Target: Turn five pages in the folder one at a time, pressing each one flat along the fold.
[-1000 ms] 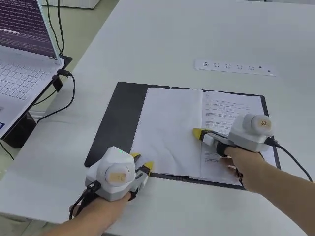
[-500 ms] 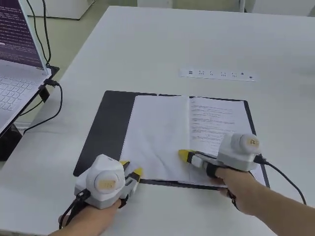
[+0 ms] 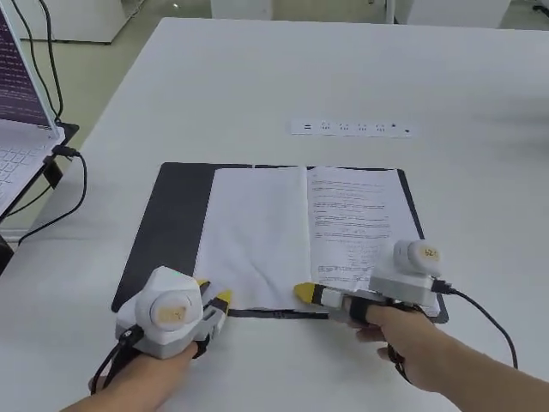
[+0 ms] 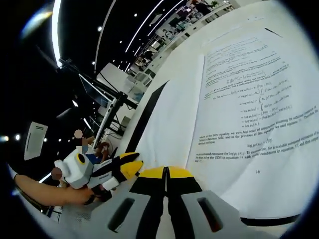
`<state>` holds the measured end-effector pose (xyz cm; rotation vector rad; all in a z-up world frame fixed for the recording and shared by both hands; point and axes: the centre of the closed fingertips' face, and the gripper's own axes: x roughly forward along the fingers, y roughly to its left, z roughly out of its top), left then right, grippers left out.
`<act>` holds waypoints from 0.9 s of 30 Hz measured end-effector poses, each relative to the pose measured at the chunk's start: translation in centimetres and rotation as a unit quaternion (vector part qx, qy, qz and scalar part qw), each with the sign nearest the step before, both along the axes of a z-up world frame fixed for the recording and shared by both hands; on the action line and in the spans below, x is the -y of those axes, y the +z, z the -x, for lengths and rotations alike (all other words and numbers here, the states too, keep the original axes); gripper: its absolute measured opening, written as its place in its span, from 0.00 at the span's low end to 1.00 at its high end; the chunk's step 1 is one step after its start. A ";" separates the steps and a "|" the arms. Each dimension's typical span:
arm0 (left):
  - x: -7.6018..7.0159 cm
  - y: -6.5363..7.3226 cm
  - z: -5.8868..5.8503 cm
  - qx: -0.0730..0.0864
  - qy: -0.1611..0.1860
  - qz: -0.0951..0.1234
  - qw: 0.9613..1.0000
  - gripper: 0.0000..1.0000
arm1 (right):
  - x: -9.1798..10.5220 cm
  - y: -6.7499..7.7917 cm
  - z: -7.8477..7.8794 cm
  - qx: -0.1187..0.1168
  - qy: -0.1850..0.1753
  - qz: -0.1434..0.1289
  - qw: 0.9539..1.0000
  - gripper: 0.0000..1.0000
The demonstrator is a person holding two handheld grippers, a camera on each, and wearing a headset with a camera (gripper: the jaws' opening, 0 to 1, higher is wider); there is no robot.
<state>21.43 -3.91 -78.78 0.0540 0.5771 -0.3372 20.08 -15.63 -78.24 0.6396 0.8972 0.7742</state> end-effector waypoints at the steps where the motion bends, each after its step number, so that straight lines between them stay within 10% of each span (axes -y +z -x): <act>1: 0.0 0.0 0.0 -0.001 -0.001 -0.001 1.000 0.21 | 0.0 0.0 0.5 -0.021 -0.002 -0.010 1.000 0.00; 12: 0.5 0.2 0.2 -0.032 0.003 -0.001 0.999 0.27 | 0.1 0.8 5.3 -0.062 0.029 -0.027 0.997 0.00; 17: 0.8 0.2 1.8 -0.082 0.003 -0.008 0.997 0.34 | 1.2 2.5 6.0 -0.028 0.024 -0.018 0.999 0.00; 27: 0.4 3.5 5.0 -0.106 0.003 0.011 0.994 0.36 | 4.8 6.9 7.6 0.045 -0.002 0.018 0.999 0.00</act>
